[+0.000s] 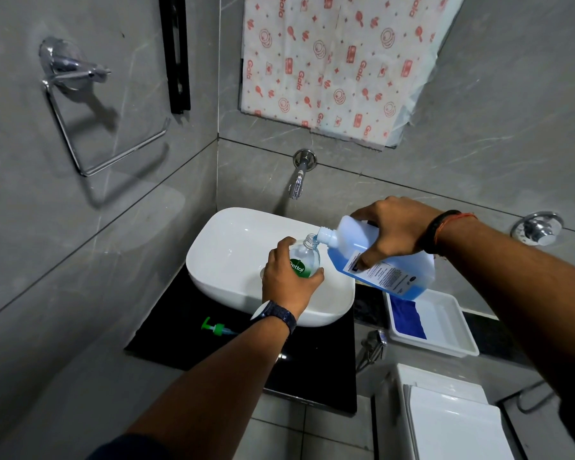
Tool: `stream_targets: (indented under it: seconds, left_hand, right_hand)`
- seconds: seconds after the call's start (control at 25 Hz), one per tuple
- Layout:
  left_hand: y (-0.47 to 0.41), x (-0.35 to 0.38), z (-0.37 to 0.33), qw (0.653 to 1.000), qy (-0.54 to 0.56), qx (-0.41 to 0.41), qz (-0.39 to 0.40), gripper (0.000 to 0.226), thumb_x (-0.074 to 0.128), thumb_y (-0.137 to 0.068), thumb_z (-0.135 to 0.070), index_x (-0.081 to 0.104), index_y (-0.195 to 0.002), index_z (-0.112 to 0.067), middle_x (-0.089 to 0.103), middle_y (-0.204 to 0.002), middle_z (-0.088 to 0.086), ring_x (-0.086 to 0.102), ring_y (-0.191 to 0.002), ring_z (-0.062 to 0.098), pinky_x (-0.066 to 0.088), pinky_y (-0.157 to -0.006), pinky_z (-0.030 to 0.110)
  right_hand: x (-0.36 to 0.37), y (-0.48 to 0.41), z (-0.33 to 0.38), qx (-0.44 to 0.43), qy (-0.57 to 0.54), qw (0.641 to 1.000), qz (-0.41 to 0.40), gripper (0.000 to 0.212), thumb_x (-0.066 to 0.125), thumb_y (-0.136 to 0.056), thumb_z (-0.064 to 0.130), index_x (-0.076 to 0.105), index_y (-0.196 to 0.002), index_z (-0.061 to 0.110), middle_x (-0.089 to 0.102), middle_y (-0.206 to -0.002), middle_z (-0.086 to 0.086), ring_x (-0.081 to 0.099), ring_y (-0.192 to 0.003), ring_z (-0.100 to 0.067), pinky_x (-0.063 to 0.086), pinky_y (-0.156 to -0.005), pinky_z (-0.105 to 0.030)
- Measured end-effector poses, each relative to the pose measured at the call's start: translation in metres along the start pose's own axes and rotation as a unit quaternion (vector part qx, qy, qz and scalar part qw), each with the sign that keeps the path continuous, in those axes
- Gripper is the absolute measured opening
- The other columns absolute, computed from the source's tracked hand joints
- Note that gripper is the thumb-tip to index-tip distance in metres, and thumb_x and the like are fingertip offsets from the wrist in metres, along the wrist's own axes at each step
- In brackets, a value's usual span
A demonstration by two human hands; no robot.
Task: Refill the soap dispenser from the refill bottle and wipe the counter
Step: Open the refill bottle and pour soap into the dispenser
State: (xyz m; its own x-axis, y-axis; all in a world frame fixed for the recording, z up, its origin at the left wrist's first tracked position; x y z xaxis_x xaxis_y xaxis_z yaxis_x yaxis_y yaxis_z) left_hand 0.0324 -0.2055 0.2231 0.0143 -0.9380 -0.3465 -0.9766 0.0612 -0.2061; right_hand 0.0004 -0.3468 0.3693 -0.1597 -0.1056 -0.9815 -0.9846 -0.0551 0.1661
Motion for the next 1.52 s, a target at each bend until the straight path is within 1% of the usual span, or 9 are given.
stream_targets:
  seconds: [0.2,0.28,0.36,0.52,0.76,1.0,1.2,1.32,1.52]
  left_hand:
    - [0.0001,-0.0011,0.0001,1.000,-0.003,0.007,-0.001,0.072,0.082,-0.060,-0.032,0.044,-0.121,-0.024,0.057,-0.115,0.002,0.057,-0.102,0.026,0.049,-0.089,0.042]
    - [0.0000,-0.0015,0.0004,1.000,-0.003,0.008,-0.002,0.072,0.082,-0.059,-0.032,0.044,-0.121,-0.024,0.057,-0.115,0.003,0.057,-0.102,0.026,0.049,-0.089,0.042]
    - [-0.0006,-0.0015,0.0008,1.000,-0.005,0.007,-0.001,0.072,0.082,-0.059,-0.032,0.044,-0.120,-0.025,0.057,-0.115,0.002,0.057,-0.102,0.027,0.049,-0.088,0.042]
    - [-0.0017,-0.0005,0.0000,1.000,-0.004,0.006,-0.001,0.072,0.082,-0.059,-0.033,0.044,-0.120,-0.025,0.057,-0.114,0.002,0.057,-0.102,0.027,0.049,-0.088,0.042]
    - [-0.0033,0.0000,0.0000,1.000,-0.005,0.010,0.000,0.073,0.082,-0.059,-0.033,0.044,-0.120,-0.026,0.056,-0.115,0.002,0.057,-0.102,0.026,0.049,-0.089,0.043]
    - [-0.0048,0.0001,-0.0010,1.000,-0.005,0.013,-0.002,0.073,0.082,-0.058,-0.034,0.043,-0.120,-0.027,0.056,-0.115,0.002,0.057,-0.101,0.026,0.051,-0.085,0.038]
    - [-0.0054,0.0012,-0.0016,1.000,-0.004,0.013,-0.005,0.074,0.083,-0.058,-0.035,0.043,-0.120,-0.028,0.057,-0.115,0.001,0.057,-0.101,0.026,0.050,-0.087,0.039]
    - [-0.0045,0.0017,-0.0019,1.000,-0.005,0.015,-0.006,0.074,0.082,-0.058,-0.035,0.043,-0.120,-0.028,0.057,-0.115,0.001,0.058,-0.100,0.025,0.050,-0.086,0.039]
    - [-0.0031,0.0025,-0.0022,1.000,-0.002,0.017,-0.007,0.073,0.082,-0.057,-0.035,0.043,-0.119,-0.029,0.057,-0.113,0.001,0.058,-0.099,0.025,0.049,-0.082,0.035]
  right_hand:
    - [0.0010,-0.0012,0.0003,0.000,0.002,1.000,0.000,0.076,0.072,-0.053,0.071,0.058,-0.116,0.032,0.059,-0.083,0.011,0.057,-0.073,-0.016,0.034,-0.053,-0.020]
    - [0.0025,-0.0020,0.0001,0.001,0.002,1.000,0.002,0.080,0.071,-0.052,0.072,0.057,-0.119,0.031,0.061,-0.085,0.010,0.059,-0.076,-0.017,0.037,-0.055,-0.022]
    - [0.0037,-0.0025,-0.0001,-0.002,0.001,1.000,0.004,0.080,0.070,-0.051,0.072,0.058,-0.118,0.031,0.062,-0.083,0.010,0.060,-0.075,-0.018,0.039,-0.055,-0.023]
    - [0.0024,-0.0032,-0.0016,-0.004,0.002,1.000,0.003,0.079,0.068,-0.049,0.074,0.058,-0.115,0.031,0.060,-0.082,0.010,0.059,-0.073,-0.017,0.035,-0.052,-0.021]
    - [0.0016,-0.0034,-0.0021,0.004,0.003,1.000,0.004,0.081,0.070,-0.052,0.072,0.056,-0.121,0.030,0.059,-0.085,0.010,0.058,-0.074,-0.018,0.035,-0.054,-0.021]
    - [-0.0007,-0.0020,-0.0018,0.009,0.000,1.000,0.010,0.077,0.072,-0.055,0.070,0.057,-0.119,0.029,0.059,-0.084,0.009,0.059,-0.072,-0.017,0.034,-0.051,-0.020]
    - [-0.0038,0.0010,-0.0018,0.013,0.004,1.000,0.005,0.071,0.073,-0.055,0.070,0.058,-0.111,0.029,0.057,-0.077,0.012,0.056,-0.066,-0.011,0.034,-0.051,-0.021]
    - [-0.0032,0.0018,-0.0024,0.010,0.009,1.000,0.006,0.072,0.072,-0.055,0.070,0.058,-0.113,0.030,0.061,-0.083,0.009,0.059,-0.072,-0.017,0.039,-0.054,-0.023]
    - [-0.0028,0.0036,-0.0031,0.009,0.005,1.000,0.008,0.071,0.072,-0.055,0.071,0.058,-0.112,0.031,0.064,-0.084,0.009,0.062,-0.072,-0.015,0.047,-0.060,-0.025]
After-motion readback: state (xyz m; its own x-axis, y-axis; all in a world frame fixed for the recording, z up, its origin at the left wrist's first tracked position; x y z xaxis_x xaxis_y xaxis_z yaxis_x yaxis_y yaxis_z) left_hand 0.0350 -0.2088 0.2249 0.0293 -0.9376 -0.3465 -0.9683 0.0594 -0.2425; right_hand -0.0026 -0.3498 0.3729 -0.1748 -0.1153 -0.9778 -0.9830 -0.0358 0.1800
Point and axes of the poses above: each hand's wrist, its own y-axis away from the middle knuckle, its own x-axis out of the palm, z = x × y, the point moved 8 cm from there along -y, towards the middle knuckle
